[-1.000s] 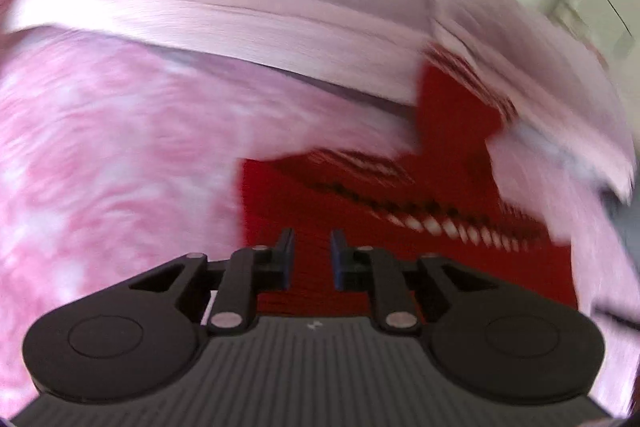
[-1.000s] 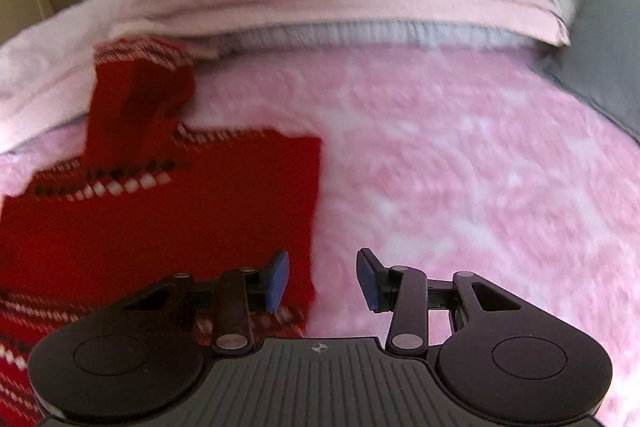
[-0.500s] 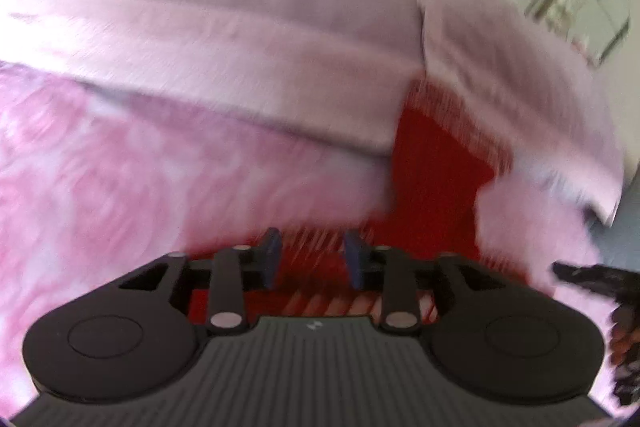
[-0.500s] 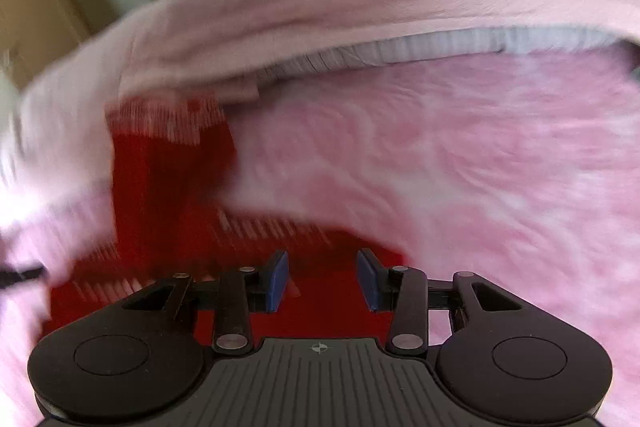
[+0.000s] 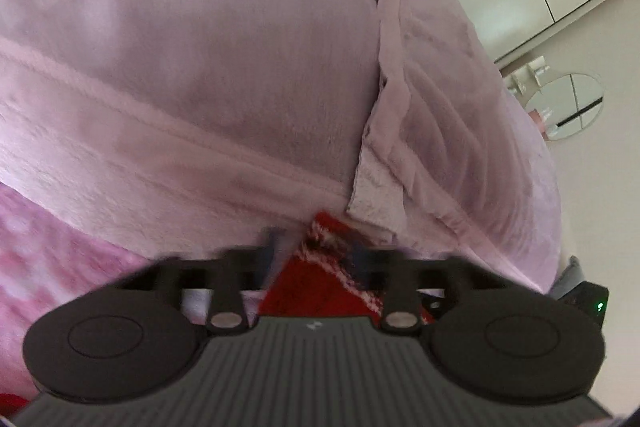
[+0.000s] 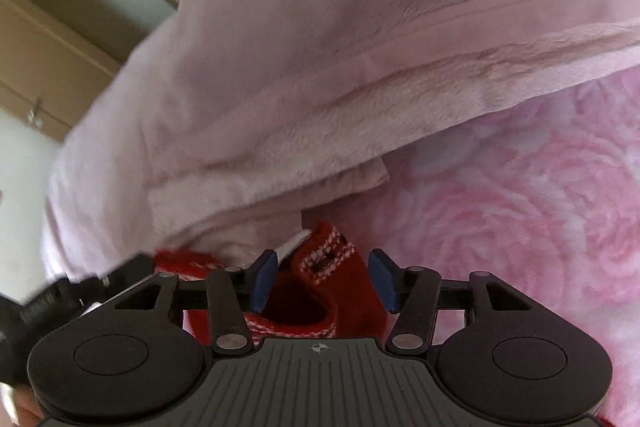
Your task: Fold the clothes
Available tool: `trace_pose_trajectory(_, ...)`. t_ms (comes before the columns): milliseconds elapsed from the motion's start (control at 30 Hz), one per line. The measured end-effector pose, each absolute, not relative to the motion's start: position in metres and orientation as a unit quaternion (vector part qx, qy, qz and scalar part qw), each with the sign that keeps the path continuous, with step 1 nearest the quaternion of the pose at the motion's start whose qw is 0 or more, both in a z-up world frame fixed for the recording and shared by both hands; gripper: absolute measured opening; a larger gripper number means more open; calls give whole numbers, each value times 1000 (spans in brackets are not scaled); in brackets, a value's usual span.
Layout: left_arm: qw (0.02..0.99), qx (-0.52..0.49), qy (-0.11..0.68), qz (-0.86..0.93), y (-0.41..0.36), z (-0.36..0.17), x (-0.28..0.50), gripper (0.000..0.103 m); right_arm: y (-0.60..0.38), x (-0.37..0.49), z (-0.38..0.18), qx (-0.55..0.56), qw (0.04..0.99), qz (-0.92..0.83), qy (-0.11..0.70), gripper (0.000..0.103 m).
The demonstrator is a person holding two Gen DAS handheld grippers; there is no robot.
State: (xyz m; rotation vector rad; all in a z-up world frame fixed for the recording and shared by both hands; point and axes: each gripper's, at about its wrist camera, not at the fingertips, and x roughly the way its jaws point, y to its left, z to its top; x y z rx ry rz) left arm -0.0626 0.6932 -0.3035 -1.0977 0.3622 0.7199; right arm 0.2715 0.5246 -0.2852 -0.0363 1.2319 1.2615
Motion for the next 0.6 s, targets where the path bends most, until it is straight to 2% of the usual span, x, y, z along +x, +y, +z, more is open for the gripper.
trace_pose_trajectory(33,785,-500,156,330,687,-302,-68,2,524,268,-287,-22,639,553,534,1)
trace_pose_trajectory(200,840,-430,94,318,617,-283,-120,2,459,259,-266,17,673,583,454,0)
trace_pose_trajectory(300,863,-388,112,305,549,-278,-148,3,390,237,-247,38,685,612,393,0)
trace_pose_trajectory(400,831,-424,177,314,486,-305,-173,8,330,201,-254,-7,689,616,381,1)
trace_pose_trajectory(500,760,-489,236,356,440,-341,-202,12,295,172,-286,-110,674,569,458,1)
trace_pose_trajectory(533,746,-509,238,358,429,-346,-213,12,285,166,-297,-140,671,543,485,6)
trace_pose_trajectory(600,748,-508,228,361,418,-340,-222,23,267,164,-308,-156,667,516,515,23)
